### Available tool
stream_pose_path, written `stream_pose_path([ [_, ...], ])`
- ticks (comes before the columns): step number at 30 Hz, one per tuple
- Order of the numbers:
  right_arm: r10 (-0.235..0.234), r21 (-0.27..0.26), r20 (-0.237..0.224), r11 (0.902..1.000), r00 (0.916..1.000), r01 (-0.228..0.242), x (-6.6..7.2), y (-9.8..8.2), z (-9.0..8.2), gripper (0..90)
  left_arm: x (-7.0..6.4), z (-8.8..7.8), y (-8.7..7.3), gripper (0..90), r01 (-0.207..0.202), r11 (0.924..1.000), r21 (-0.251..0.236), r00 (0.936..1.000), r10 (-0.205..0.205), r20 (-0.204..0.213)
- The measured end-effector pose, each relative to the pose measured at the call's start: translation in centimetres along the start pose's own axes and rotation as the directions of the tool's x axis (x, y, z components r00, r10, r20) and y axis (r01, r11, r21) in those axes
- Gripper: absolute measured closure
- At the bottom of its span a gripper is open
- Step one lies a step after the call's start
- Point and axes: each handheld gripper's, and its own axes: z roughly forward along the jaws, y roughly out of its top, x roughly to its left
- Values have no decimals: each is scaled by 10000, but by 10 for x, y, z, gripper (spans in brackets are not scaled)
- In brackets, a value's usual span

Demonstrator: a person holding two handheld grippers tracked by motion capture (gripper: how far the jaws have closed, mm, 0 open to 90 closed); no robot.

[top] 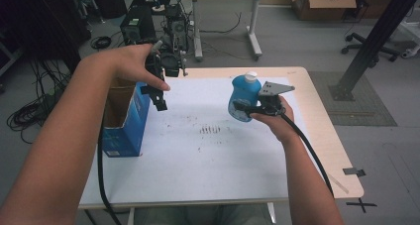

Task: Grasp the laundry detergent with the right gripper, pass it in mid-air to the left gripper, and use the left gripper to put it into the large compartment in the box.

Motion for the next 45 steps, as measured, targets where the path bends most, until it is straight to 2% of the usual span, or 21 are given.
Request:
stream_pose_path([
  [5,-66,-191,-319,9998,9995,60,0,14,-12,460,-2,-5,0,55,43,10000,-87,10000,-43,-12],
  [9,-353,-170,-663,9993,9972,342,3,31,-21,460,-4,-9,1,55,-43,9998,-168,10000,44,23],
  [13,-686,-266,-999,9974,9926,663,9,50,-27,459,-5,-12,2,55,-68,9998,-199,10000,68,20],
  [16,-976,-136,-1315,9952,9865,966,14,64,-30,460,-7,-15,2,56,-86,9998,-197,10000,85,-20],
  [18,-1236,55,-1544,9920,9802,1259,17,72,-32,460,-8,-17,2,57,-30,9998,-221,10000,30,-16],
  [23,-1565,255,-2054,9859,9661,1651,25,87,-36,460,-11,-25,2,57,-120,9994,-329,9999,119,-39],
  [30,-1778,384,-2800,9798,9434,1960,31,102,-41,460,-18,-34,5,56,-334,9976,-610,9994,341,94],
  [40,-2031,504,-3648,9702,9087,2371,43,106,-36,460,-29,-47,14,55,-683,9953,-689,9975,695,155],
  [45,-2043,368,-4034,9703,8919,2389,48,104,-31,460,-34,-51,20,54,-822,9936,-776,9963,839,190],
])
